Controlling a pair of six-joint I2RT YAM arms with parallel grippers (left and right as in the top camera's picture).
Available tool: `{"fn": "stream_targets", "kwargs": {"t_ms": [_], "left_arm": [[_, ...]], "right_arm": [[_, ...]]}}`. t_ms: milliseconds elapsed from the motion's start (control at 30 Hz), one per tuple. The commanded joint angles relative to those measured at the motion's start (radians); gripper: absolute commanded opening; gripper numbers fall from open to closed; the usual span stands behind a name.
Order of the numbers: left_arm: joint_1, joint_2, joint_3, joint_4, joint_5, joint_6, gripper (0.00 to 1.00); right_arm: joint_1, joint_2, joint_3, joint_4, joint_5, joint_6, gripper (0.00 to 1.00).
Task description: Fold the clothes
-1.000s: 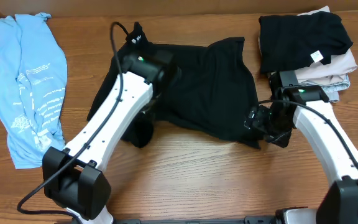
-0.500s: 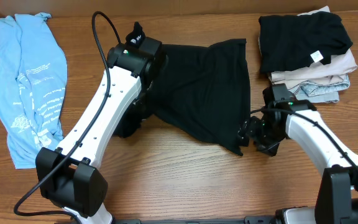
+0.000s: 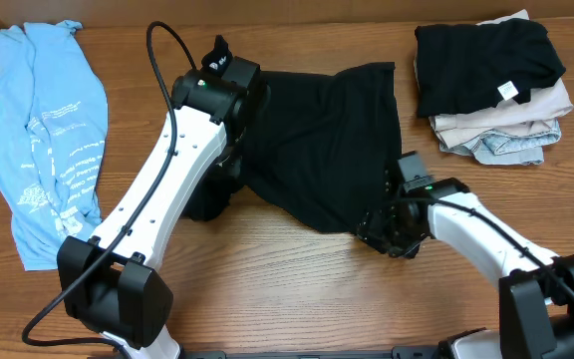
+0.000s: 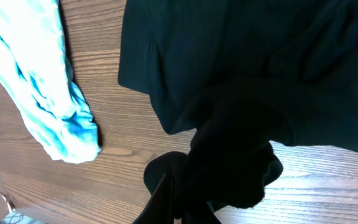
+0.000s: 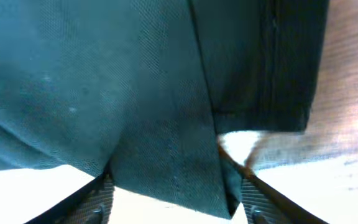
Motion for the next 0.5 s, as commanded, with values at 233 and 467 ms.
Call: {"fn": "stream_targets", "kwargs": {"t_ms": [233, 467], "left_arm": [[-0.001, 0.002, 0.024, -0.003, 0.001, -0.013, 0.04], [-0.001, 0.002, 0.024, -0.012, 0.005, -0.012, 0.04]], "right_arm": [[-0.005, 0.0, 0.001, -0.074, 0.176, 0.135, 0.04], [-0.132, -0.048, 0.169, -0.283, 0.156, 0.01, 0.04]]}}
